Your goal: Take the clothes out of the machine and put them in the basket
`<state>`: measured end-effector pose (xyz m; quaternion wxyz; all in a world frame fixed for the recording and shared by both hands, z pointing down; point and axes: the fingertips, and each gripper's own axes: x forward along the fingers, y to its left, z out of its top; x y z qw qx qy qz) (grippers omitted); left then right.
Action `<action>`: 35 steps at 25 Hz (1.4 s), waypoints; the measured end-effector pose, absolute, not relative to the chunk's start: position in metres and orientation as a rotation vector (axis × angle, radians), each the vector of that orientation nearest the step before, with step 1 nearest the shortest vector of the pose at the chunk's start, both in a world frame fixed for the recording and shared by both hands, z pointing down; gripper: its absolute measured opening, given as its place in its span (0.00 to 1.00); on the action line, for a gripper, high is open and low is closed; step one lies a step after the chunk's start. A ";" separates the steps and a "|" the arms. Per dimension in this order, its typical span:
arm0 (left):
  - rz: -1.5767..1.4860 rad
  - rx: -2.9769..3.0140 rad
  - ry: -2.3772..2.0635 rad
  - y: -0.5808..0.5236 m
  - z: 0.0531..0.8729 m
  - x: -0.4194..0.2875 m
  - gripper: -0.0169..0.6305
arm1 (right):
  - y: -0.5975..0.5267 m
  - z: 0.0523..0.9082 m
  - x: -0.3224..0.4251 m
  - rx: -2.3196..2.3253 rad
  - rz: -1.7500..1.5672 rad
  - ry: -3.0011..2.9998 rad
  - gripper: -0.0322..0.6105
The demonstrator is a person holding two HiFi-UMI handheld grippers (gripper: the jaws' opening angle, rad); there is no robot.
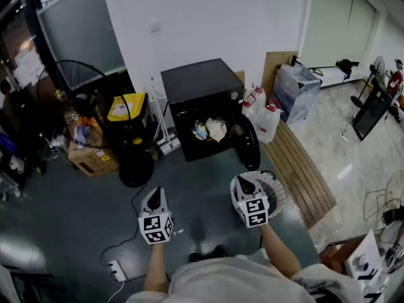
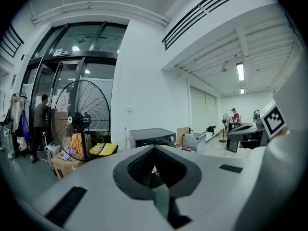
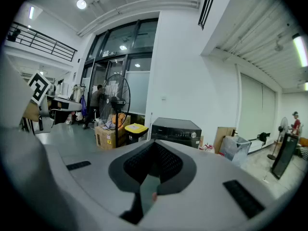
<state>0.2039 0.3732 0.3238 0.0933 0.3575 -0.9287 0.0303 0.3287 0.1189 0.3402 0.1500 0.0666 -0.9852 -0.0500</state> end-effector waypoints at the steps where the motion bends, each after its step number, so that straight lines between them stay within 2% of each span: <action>1: 0.090 1.059 -2.758 0.370 0.324 0.204 0.05 | 0.116 0.340 0.328 0.187 -0.143 -2.833 0.08; 18: 0.094 1.034 -2.749 0.321 0.335 0.198 0.05 | 0.076 0.354 0.313 0.143 -0.128 -2.831 0.08; 26: 0.097 1.042 -2.730 0.305 0.348 0.159 0.05 | 0.059 0.362 0.275 0.137 -0.131 -2.835 0.08; 35: 0.082 1.102 -2.698 0.271 0.364 0.073 0.05 | 0.044 0.368 0.190 0.145 -0.162 -2.820 0.08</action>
